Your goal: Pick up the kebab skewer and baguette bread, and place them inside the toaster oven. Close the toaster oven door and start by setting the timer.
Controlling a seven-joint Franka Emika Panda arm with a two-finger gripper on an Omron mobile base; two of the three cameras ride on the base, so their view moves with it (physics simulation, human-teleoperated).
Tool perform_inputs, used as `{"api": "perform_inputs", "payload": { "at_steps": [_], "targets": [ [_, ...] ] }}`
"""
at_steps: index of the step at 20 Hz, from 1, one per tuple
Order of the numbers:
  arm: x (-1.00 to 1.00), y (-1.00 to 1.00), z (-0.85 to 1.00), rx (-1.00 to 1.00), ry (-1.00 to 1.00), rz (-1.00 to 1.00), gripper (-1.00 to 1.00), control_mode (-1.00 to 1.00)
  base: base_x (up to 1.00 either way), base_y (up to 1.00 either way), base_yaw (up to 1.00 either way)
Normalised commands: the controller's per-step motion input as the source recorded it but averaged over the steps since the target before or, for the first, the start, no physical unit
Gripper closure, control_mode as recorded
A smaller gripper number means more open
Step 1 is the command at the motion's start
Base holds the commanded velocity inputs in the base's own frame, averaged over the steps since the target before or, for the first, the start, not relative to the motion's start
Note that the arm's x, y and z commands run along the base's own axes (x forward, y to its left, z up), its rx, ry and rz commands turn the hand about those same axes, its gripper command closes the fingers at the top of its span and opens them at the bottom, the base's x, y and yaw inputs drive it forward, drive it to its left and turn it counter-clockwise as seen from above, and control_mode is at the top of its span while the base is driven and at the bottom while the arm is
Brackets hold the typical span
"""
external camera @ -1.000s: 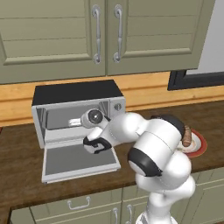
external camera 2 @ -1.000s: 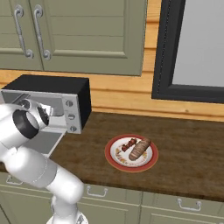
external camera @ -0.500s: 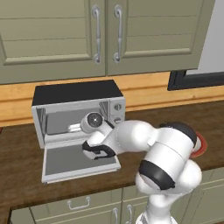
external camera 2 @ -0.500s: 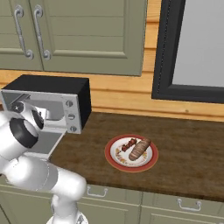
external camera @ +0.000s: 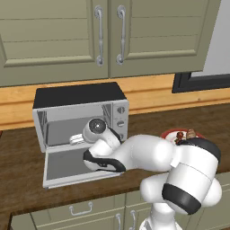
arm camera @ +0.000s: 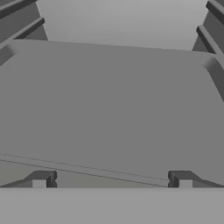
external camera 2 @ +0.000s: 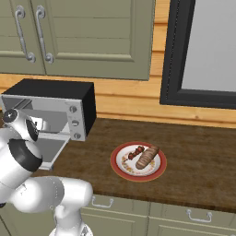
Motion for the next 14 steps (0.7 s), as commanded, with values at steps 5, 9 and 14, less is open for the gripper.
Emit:
{"api": "perform_inputs", "payload": {
  "at_steps": [5,9,14],
  "targets": [
    [-0.71,0.17,-0.47,0.00,0.04,0.00,-1.00,-1.00,0.00,0.00,0.00],
    [-0.58,0.14,-0.38,0.00,0.00,0.00,-1.00,-1.00,0.00,0.00,0.00],
    [-0.49,0.13,-0.36,0.00,0.01,0.00,-1.00,-1.00,0.00,0.00,0.00]
  ]
}}
